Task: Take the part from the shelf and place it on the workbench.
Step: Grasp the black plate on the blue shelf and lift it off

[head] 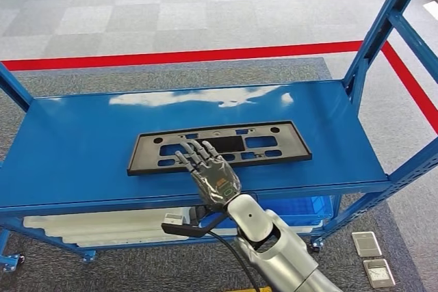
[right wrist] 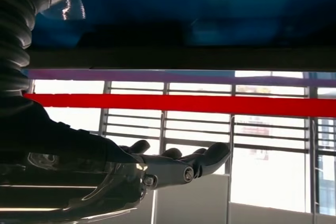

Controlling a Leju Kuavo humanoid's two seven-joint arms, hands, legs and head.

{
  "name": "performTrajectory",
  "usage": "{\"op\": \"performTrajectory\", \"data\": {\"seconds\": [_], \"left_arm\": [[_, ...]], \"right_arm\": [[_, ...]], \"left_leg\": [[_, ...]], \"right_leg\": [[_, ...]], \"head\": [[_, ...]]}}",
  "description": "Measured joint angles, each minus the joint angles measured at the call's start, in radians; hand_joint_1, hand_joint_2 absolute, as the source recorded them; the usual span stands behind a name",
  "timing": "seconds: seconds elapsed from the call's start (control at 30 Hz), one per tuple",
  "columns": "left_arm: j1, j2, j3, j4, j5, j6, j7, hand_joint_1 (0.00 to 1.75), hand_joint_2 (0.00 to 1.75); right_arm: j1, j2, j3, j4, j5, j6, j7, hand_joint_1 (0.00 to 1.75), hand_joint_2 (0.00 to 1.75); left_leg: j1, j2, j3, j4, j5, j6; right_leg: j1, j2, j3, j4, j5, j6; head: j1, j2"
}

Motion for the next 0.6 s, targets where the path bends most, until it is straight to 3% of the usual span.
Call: {"op": "performTrajectory", "data": {"seconds": [0.53,0.57,0.6], "left_arm": [[0.003,0.007,-0.021,0.000,-0.035,-0.004,-0.014,0.00,0.00],[0.003,0.007,-0.021,0.000,-0.037,-0.004,-0.015,0.00,0.00],[0.003,0.007,-0.021,0.000,-0.039,-0.004,-0.016,0.00,0.00]], "right_arm": [[-0.007,0.022,-0.181,0.107,0.081,-0.040,0.045,0.00,1.75],[-0.015,0.025,-0.195,0.122,0.082,-0.044,0.047,0.07,1.75],[-0.023,0.027,-0.209,0.138,0.083,-0.047,0.047,0.51,1.75]], "left_leg": [[0.000,0.000,0.000,0.000,0.000,0.000],[0.000,0.000,0.001,0.000,0.000,0.000],[0.000,0.000,0.001,0.000,0.000,0.000]], "right_leg": [[0.000,0.000,0.001,0.000,0.000,0.000],[0.000,0.000,0.001,0.000,0.000,0.000],[0.000,0.000,0.001,0.000,0.000,0.000]], "head": [[0.000,0.000],[0.000,0.000],[0.000,0.000]]}}
